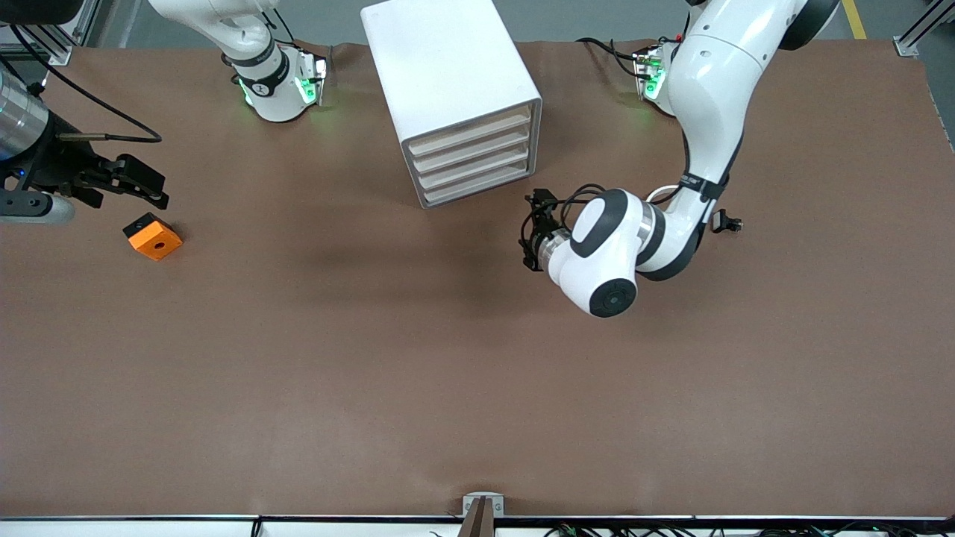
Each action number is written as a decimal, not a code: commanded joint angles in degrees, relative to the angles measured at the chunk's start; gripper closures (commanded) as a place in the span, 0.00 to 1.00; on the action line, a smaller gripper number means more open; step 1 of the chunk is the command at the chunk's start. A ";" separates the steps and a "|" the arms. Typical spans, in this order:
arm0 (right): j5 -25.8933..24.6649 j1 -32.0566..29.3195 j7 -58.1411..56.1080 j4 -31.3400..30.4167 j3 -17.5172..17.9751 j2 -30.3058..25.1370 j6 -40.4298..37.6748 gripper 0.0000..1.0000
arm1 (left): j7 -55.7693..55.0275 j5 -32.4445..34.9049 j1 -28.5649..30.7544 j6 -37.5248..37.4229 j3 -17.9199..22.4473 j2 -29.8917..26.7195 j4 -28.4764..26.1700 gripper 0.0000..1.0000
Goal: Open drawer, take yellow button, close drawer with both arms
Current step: 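Grasp the drawer front of the cabinet with the left gripper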
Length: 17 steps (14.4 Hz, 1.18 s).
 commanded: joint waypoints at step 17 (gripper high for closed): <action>-0.69 16.92 24.77 3.17 -0.02 3.94 -0.02 0.00 | -12.78 -19.62 -4.60 -9.14 -0.27 1.90 0.60 0.39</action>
